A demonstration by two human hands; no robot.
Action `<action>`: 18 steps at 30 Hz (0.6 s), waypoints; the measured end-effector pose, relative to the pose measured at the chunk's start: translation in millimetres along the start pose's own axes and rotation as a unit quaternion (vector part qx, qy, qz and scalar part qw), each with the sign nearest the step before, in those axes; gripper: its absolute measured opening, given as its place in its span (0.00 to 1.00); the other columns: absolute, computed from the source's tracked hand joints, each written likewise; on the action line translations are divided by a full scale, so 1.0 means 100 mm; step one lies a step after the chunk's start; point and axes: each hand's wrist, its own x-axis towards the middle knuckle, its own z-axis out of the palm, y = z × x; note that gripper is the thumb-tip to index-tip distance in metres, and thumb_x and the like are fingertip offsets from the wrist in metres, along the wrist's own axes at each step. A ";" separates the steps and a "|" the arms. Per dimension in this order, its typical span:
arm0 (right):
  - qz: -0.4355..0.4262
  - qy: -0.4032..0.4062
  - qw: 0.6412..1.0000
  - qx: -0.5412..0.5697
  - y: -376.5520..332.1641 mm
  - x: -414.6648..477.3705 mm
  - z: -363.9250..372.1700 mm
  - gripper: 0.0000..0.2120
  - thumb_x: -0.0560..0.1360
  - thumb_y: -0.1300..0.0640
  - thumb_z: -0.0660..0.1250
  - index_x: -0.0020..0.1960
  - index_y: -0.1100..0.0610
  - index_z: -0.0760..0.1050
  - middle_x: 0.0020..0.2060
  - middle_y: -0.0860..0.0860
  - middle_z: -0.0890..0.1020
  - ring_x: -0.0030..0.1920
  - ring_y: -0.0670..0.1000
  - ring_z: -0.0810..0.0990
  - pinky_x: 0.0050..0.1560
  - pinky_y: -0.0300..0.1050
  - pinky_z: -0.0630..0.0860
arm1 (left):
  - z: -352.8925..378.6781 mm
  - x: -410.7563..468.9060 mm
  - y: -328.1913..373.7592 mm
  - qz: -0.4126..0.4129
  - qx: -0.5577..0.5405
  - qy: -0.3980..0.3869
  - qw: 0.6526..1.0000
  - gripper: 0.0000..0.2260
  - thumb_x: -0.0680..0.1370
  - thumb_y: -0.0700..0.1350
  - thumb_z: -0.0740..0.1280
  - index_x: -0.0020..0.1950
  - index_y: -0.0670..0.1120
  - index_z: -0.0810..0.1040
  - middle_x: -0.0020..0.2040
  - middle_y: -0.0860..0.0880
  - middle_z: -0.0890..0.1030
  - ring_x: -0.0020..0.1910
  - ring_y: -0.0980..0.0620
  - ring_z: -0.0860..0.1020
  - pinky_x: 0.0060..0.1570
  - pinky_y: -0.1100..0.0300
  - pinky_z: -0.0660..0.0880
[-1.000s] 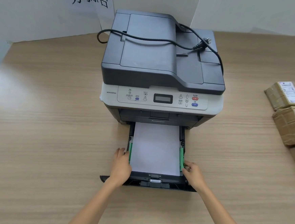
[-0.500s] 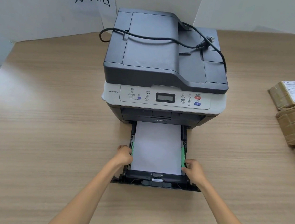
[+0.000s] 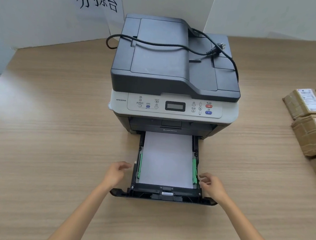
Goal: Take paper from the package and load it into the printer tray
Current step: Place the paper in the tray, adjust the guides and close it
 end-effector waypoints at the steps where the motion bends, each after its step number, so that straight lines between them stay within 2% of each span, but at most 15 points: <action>1: 0.009 -0.004 1.000 -0.008 0.03 -0.01 -0.03 0.15 0.76 0.63 0.64 0.62 0.61 0.74 0.51 0.59 0.82 0.47 0.53 0.78 0.53 0.46 0.74 | -0.03 -0.01 -0.04 -0.017 0.005 -0.003 1.000 0.16 0.77 0.28 0.54 0.59 0.36 0.77 0.62 0.39 0.79 0.64 0.44 0.74 0.65 0.56 0.67; 3: 0.026 -0.021 0.999 -0.036 0.09 -0.02 -0.10 0.14 0.76 0.61 0.65 0.61 0.60 0.75 0.52 0.59 0.82 0.49 0.54 0.79 0.53 0.46 0.74 | -0.08 -0.03 -0.13 -0.052 0.024 -0.014 0.998 0.14 0.78 0.30 0.56 0.60 0.35 0.77 0.62 0.38 0.78 0.63 0.43 0.75 0.64 0.55 0.68; 5: 0.046 -0.043 0.995 -0.071 0.14 -0.04 -0.16 0.12 0.76 0.57 0.65 0.59 0.59 0.76 0.51 0.57 0.82 0.50 0.55 0.81 0.46 0.44 0.75 | -0.12 -0.04 -0.21 -0.100 0.046 -0.037 0.993 0.12 0.79 0.34 0.59 0.60 0.36 0.76 0.59 0.37 0.79 0.59 0.41 0.77 0.58 0.53 0.73; 8: 0.118 -0.095 0.985 -0.077 0.19 -0.08 -0.22 0.11 0.78 0.53 0.62 0.49 0.60 0.78 0.41 0.55 0.85 0.39 0.56 0.85 0.28 0.39 0.76 | -0.18 -0.10 -0.26 -0.206 0.034 -0.073 0.975 0.09 0.79 0.42 0.61 0.55 0.39 0.76 0.44 0.42 0.80 0.38 0.46 0.81 0.33 0.57 0.79; 10: 0.165 -0.134 0.975 -0.060 0.19 -0.11 -0.25 0.13 0.78 0.53 0.61 0.42 0.61 0.77 0.35 0.56 0.86 0.35 0.56 0.86 0.26 0.39 0.77 | -0.20 -0.12 -0.26 -0.256 -0.013 -0.089 0.962 0.07 0.79 0.41 0.63 0.46 0.38 0.75 0.38 0.42 0.80 0.30 0.48 0.81 0.26 0.59 0.79; 12: 0.189 -0.158 0.968 -0.050 0.18 -0.13 -0.26 0.11 0.77 0.56 0.61 0.41 0.61 0.76 0.33 0.57 0.87 0.32 0.54 0.86 0.28 0.39 0.78 | -0.21 -0.11 -0.26 -0.270 -0.037 -0.106 0.956 0.07 0.79 0.38 0.63 0.43 0.36 0.75 0.38 0.39 0.80 0.29 0.47 0.81 0.22 0.60 0.78; 15: 0.192 -0.169 0.966 -0.047 0.16 -0.12 -0.27 0.09 0.77 0.60 0.60 0.39 0.60 0.74 0.30 0.55 0.86 0.28 0.51 0.84 0.30 0.37 0.77 | -0.22 -0.12 -0.23 -0.264 -0.058 -0.114 0.956 0.03 0.77 0.32 0.63 0.46 0.32 0.75 0.37 0.37 0.79 0.22 0.49 0.81 0.23 0.59 0.80; 18: 0.195 -0.177 0.964 -0.041 0.16 -0.10 -0.28 0.10 0.79 0.61 0.59 0.40 0.61 0.73 0.27 0.53 0.85 0.27 0.48 0.83 0.32 0.37 0.77 | -0.23 -0.13 -0.19 -0.257 -0.084 -0.118 0.955 0.03 0.77 0.30 0.61 0.47 0.31 0.74 0.37 0.37 0.77 0.20 0.50 0.80 0.24 0.57 0.80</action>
